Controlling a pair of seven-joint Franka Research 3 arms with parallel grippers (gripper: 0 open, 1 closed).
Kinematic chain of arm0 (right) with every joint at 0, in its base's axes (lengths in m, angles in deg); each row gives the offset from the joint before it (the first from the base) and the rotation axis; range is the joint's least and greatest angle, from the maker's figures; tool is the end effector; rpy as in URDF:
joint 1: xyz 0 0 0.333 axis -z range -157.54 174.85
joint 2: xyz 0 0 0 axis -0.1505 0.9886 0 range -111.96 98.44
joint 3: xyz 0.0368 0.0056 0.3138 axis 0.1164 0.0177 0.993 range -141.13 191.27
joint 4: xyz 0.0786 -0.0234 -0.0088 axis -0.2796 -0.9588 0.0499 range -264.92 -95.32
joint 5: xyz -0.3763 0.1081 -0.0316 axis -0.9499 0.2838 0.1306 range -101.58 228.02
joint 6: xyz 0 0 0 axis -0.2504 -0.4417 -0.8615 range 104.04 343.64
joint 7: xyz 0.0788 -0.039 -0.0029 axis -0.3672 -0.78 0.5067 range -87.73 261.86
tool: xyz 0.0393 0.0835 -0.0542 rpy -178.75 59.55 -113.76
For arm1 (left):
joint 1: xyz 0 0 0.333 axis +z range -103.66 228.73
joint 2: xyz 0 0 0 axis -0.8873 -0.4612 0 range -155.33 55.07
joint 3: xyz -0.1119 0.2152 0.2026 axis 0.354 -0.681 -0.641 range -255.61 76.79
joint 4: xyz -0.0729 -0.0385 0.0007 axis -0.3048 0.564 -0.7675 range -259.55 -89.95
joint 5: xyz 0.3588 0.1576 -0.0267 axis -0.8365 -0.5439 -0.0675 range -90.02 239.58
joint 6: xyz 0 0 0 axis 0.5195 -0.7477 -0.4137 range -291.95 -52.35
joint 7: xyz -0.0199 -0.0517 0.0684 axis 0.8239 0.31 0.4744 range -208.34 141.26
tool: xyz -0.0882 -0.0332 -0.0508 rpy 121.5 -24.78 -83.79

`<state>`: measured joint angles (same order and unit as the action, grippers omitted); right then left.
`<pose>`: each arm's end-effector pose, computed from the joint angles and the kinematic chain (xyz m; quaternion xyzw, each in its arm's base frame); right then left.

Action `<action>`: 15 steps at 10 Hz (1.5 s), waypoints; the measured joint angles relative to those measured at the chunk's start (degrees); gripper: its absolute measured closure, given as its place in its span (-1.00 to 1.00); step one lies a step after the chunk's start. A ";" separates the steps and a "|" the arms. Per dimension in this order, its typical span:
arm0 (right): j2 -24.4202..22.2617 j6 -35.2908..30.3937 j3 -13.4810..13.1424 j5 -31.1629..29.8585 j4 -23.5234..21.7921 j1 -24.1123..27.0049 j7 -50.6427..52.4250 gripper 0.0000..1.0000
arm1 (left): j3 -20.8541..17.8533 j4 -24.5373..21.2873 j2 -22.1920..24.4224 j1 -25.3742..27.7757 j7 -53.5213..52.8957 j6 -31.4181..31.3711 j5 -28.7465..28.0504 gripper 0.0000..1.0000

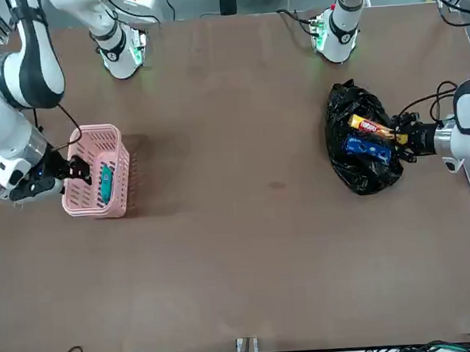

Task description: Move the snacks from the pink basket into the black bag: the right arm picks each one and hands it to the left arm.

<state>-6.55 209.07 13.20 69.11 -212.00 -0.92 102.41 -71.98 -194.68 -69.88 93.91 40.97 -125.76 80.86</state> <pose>0.5487 -0.0194 0.4090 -0.9941 -0.0827 -0.0634 0.0313 0.5309 0.1261 0.2839 -0.6743 -0.6790 0.2857 0.0520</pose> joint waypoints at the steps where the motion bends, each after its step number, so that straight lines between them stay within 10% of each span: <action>1: -0.05 2.93 0.08 -0.06 -2.86 0.10 0.06 -1.00 | 0.09 -0.54 -0.10 0.00 0.01 -0.06 0.13 0.46; 3: -0.24 5.94 0.47 -0.08 -5.91 0.10 0.06 -1.00 | 0.73 -1.97 -0.11 -0.04 0.01 -1.61 1.18 0.19; 7: -1.54 10.77 0.49 -0.15 -11.57 1.02 3.60 -1.00 | 1.21 -1.70 0.12 -0.06 0.62 -2.85 3.02 -0.98; 11: -3.08 14.24 0.52 -0.16 -16.74 3.54 7.19 -1.00 | 3.69 4.49 0.83 -0.06 -0.15 -1.23 3.03 -1.00; 15: -3.15 26.81 0.72 -0.16 -25.65 3.54 7.26 -1.00 | 14.35 10.28 1.76 -0.62 -5.75 -1.02 -2.59 -1.00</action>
<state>-9.71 235.88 13.92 68.94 -237.64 2.62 109.67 -57.63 -184.40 -68.11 93.29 35.22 -126.78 78.27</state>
